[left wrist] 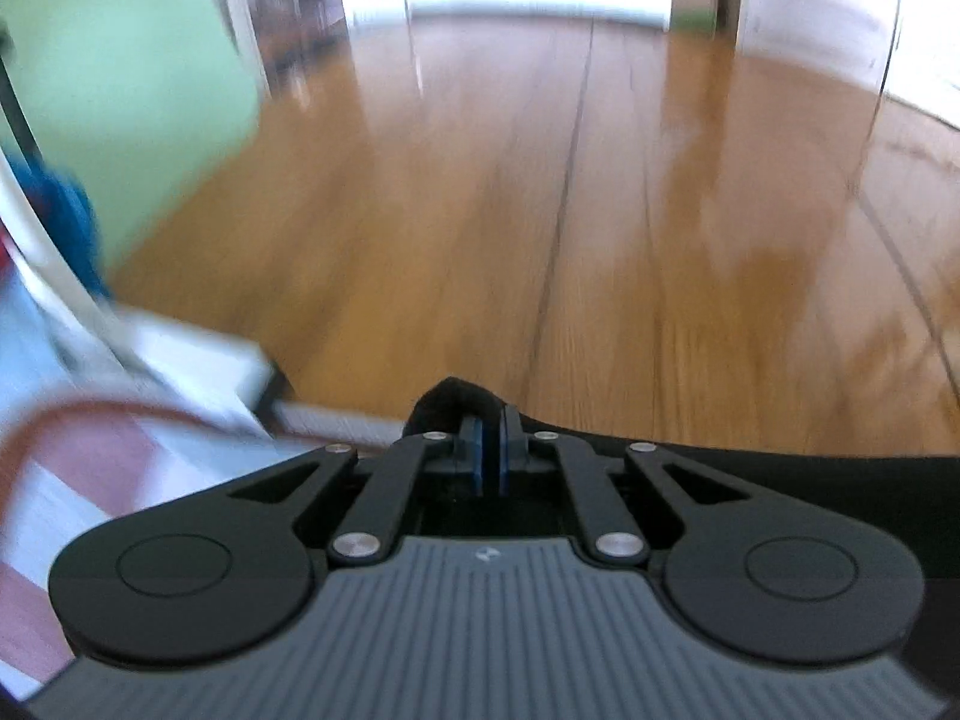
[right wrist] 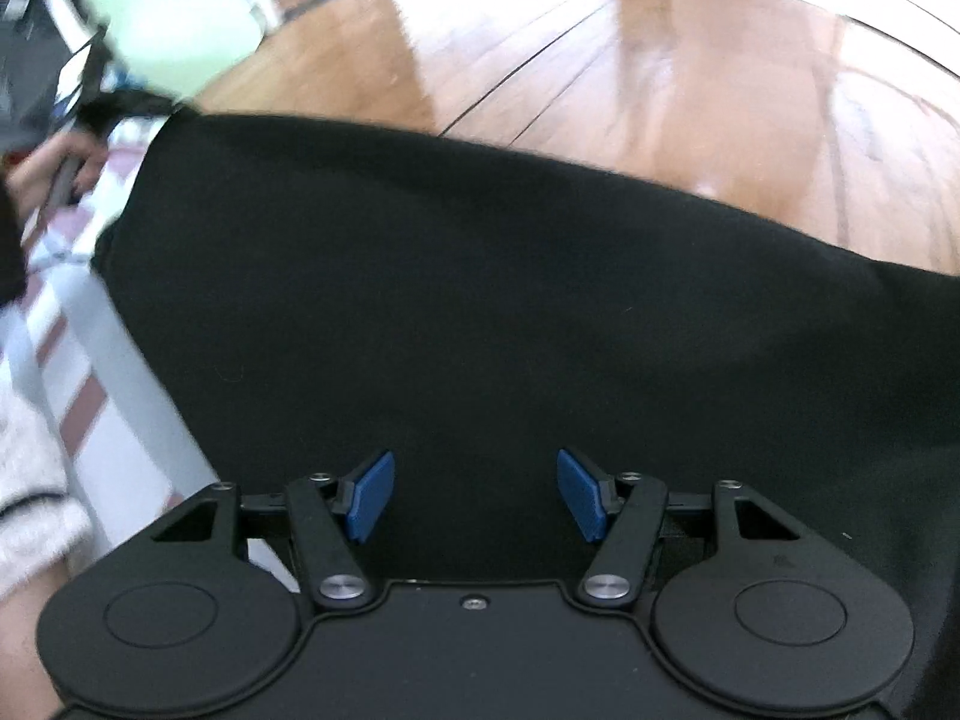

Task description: Fold clothes

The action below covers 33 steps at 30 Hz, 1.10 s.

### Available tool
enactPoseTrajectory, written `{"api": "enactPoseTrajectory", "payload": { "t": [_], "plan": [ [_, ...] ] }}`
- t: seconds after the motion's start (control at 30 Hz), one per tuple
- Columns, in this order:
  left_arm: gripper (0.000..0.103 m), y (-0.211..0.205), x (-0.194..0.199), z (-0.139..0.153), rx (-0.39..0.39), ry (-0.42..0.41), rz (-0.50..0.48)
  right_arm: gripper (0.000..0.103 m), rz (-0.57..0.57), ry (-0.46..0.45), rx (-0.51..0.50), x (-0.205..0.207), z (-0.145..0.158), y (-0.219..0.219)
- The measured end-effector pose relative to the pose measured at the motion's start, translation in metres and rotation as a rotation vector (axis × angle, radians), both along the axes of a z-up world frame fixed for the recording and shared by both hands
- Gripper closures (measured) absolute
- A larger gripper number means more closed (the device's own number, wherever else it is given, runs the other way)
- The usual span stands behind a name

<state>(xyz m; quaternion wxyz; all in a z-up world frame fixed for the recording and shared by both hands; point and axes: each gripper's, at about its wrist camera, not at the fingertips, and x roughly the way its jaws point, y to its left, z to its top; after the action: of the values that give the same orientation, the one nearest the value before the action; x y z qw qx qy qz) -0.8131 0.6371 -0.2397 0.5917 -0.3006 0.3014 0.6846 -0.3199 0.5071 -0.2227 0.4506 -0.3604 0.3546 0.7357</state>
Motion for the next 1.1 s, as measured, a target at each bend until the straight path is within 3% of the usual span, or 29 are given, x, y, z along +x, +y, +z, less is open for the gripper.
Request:
{"api": "enactPoseTrajectory", "payload": {
  "t": [0.03,0.1,0.17,0.2,0.27,0.37,0.43,0.47,0.5,0.57,0.6,0.73,0.8,0.9,1.1],
  "plan": [
    [0.089,0.003,-0.001,-0.01,-0.023,-0.015,0.018,0.037,0.022,-0.012,-0.015,-0.003,-0.005,0.0],
    [0.084,-0.006,0.005,-0.01,0.022,-0.015,0.045,0.036,0.05,-0.033,-0.019,-0.007,-0.011,0.001],
    [0.054,-0.02,0.015,-0.003,0.067,0.063,0.049,0.035,0.06,-0.037,-0.018,-0.007,-0.011,-0.003],
    [0.048,-0.031,0.021,0.001,0.096,0.102,0.041,0.035,0.061,-0.033,-0.03,-0.009,-0.01,-0.003],
    [0.045,-0.054,0.03,0.01,0.135,0.132,-0.018,0.034,0.074,-0.026,-0.044,-0.011,-0.01,-0.005],
    [0.045,-0.078,0.022,0.0,0.025,0.16,-0.072,0.031,0.101,-0.04,-0.039,-0.018,-0.01,-0.009],
    [0.044,-0.089,0.006,-0.019,-0.068,0.213,-0.008,0.029,0.115,-0.044,-0.039,-0.026,-0.011,-0.007],
    [0.035,-0.094,-0.003,-0.024,-0.087,0.223,0.03,0.028,0.12,-0.041,-0.042,-0.027,-0.01,-0.006],
    [0.033,-0.096,-0.01,-0.022,-0.085,0.232,0.082,0.028,0.123,-0.043,-0.041,-0.028,-0.011,-0.007],
    [0.037,-0.096,-0.02,-0.026,-0.114,0.38,0.176,0.027,0.115,-0.052,-0.035,-0.03,-0.011,-0.009],
    [0.038,-0.097,-0.025,-0.025,-0.099,0.395,0.193,0.027,0.103,-0.057,-0.03,-0.03,-0.01,-0.01],
    [0.038,-0.11,-0.05,-0.008,-0.033,0.06,0.227,0.029,0.06,0.001,0.066,-0.043,0.013,-0.028],
    [0.038,-0.11,-0.047,-0.013,-0.03,-0.044,0.182,0.029,0.091,0.023,0.1,-0.056,0.019,-0.027],
    [0.038,-0.111,-0.046,-0.026,-0.003,-0.119,0.155,0.029,0.089,0.014,0.094,-0.075,0.012,-0.012],
    [0.038,-0.105,-0.04,-0.045,0.003,-0.078,0.181,0.03,0.058,-0.007,0.081,-0.074,0.003,-0.008]
  ]
}}
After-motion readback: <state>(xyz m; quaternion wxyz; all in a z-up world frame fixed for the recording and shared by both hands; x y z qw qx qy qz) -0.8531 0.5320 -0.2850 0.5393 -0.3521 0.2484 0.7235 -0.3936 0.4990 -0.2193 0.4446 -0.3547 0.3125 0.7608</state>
